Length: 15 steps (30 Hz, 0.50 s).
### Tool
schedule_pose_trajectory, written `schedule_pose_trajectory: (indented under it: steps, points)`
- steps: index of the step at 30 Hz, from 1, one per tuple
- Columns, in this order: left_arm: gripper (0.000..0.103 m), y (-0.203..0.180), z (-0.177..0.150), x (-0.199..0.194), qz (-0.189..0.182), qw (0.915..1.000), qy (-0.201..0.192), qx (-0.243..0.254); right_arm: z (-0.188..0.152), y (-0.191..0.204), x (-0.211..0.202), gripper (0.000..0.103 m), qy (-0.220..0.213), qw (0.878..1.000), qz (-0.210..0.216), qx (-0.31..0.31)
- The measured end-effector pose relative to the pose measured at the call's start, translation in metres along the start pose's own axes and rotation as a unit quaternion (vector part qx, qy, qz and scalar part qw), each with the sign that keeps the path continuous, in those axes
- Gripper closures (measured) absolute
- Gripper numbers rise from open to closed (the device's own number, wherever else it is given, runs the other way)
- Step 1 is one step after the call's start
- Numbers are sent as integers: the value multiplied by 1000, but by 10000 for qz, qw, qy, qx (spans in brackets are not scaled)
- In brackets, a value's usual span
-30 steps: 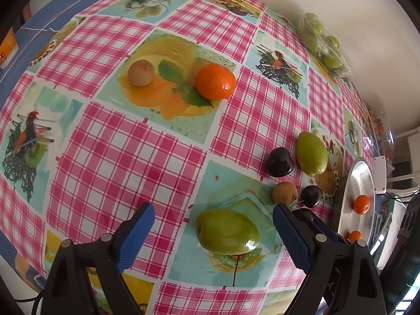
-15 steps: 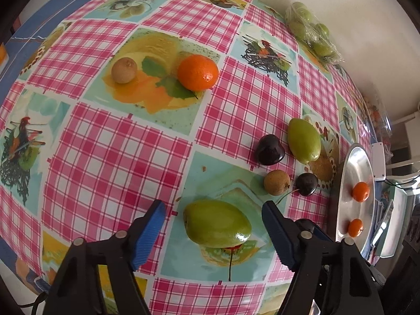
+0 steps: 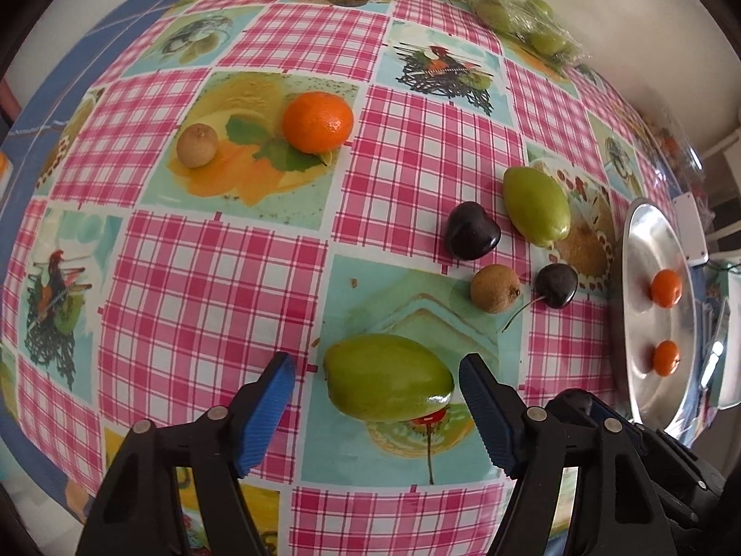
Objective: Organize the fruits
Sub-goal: 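Close the left gripper around the green mango and lift it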
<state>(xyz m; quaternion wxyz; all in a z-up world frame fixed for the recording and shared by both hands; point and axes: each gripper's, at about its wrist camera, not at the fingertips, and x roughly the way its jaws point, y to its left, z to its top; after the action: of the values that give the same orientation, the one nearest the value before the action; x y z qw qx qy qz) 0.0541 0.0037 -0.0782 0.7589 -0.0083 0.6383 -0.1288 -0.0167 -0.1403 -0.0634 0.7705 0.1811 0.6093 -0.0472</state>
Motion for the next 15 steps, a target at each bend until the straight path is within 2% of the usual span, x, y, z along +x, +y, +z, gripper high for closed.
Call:
schedule_pose_trajectory:
  steps: [7, 15]
  points:
    - [27, -11, 0, 3, 255, 9990, 2, 369, -2, -2, -1, 76, 43, 10000, 1, 23]
    - [42, -18, -1, 5, 309, 9978, -26, 585, -2, -1, -2, 76, 53, 10000, 17, 7]
